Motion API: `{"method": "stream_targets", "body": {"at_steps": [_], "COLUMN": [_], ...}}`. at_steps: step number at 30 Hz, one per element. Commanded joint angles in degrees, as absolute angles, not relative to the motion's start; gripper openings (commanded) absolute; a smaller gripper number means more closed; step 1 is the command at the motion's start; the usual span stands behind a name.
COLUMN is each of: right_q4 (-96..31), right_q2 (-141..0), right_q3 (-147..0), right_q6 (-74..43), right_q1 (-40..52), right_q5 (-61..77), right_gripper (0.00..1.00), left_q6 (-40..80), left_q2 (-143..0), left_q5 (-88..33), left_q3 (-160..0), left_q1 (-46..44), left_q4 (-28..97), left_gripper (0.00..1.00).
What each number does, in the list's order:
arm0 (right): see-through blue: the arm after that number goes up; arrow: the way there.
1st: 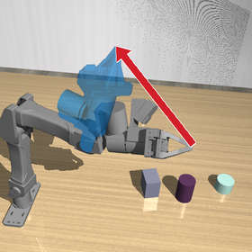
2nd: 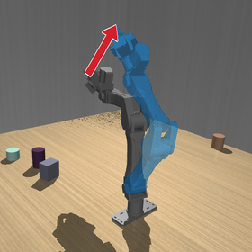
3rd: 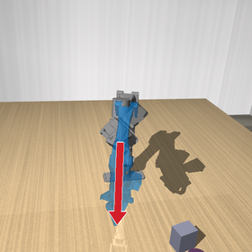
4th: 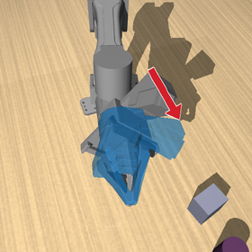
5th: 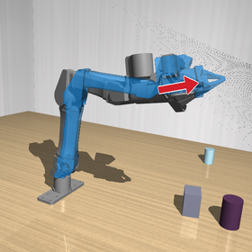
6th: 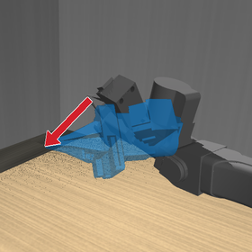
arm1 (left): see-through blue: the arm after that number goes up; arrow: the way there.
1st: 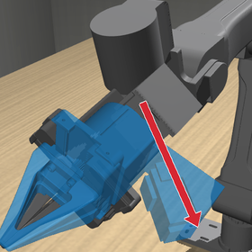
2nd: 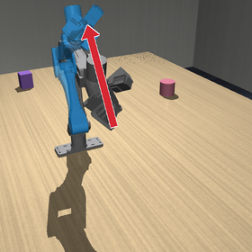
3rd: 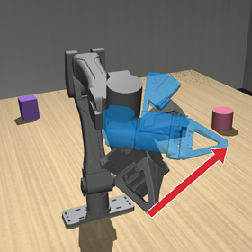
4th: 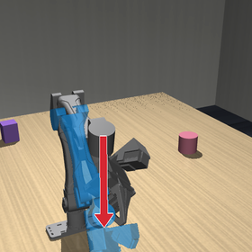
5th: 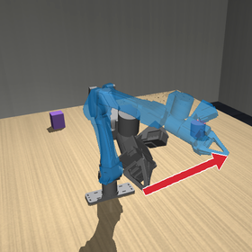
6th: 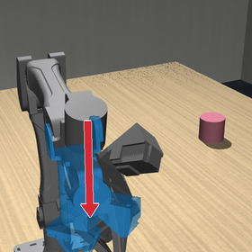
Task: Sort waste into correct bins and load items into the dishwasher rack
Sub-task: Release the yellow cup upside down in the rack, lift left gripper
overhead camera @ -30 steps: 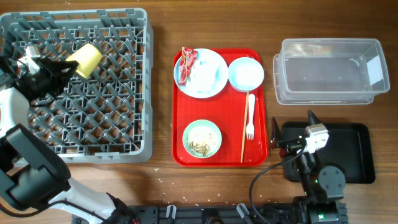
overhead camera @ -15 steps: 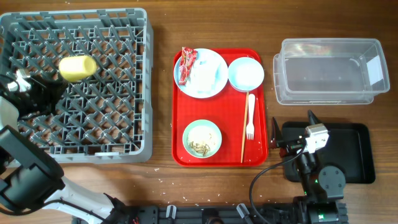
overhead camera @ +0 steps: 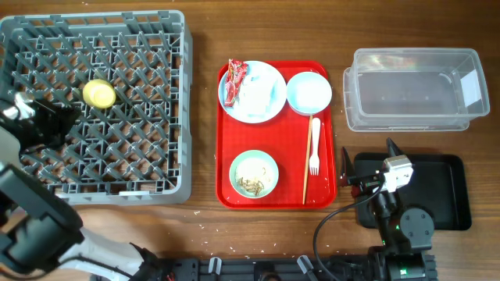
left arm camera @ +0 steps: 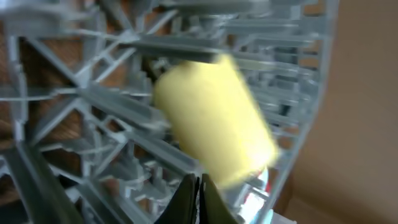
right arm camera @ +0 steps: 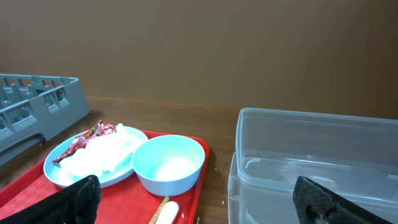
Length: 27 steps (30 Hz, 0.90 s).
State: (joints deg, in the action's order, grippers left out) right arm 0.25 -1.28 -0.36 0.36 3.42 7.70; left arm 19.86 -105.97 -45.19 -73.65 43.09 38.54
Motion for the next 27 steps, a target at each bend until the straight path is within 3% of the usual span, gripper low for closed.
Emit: {"method": "stream_targets", "body": {"at_steps": [1, 4, 8, 12, 17, 27], "right_q4": [0.51, 0.51, 0.51, 0.51, 0.51, 0.51], "right_q2": [-1.08, -1.08, -1.08, -1.08, -1.06, -1.08], "right_q3": [-0.30, -0.30, -0.30, -0.30, -0.30, -0.30], "right_q6": [1.37, 1.34, 1.34, 1.34, 1.34, 1.32], "right_q1": [3.36, 3.36, 3.36, 3.36, 3.36, 3.36], "right_q5": [7.81, 7.81, 7.81, 7.81, 7.79, 7.81], "right_gripper": [1.00, 1.00, 1.00, 1.00, 1.00, 1.00], "left_q6": [15.16, 12.01, 11.94, 11.99, 11.92, 10.66], "left_q2": [-96.60, -94.61, -95.46, -95.94, -96.51, -98.94], "left_q5": [-45.30, -42.44, -19.22, -6.22, -0.12, -0.56], "left_q3": [-73.52, -73.52, -73.49, -73.49, -73.49, -73.49], "left_q1": [39.75, 34.04, 22.83, 18.06, 18.50, 18.48], "left_q4": [37.04, 35.68, 35.99, 35.16, 35.38, 34.68], "left_gripper": [0.04, 0.04, 0.04, 0.04, 0.04, 0.04]}}
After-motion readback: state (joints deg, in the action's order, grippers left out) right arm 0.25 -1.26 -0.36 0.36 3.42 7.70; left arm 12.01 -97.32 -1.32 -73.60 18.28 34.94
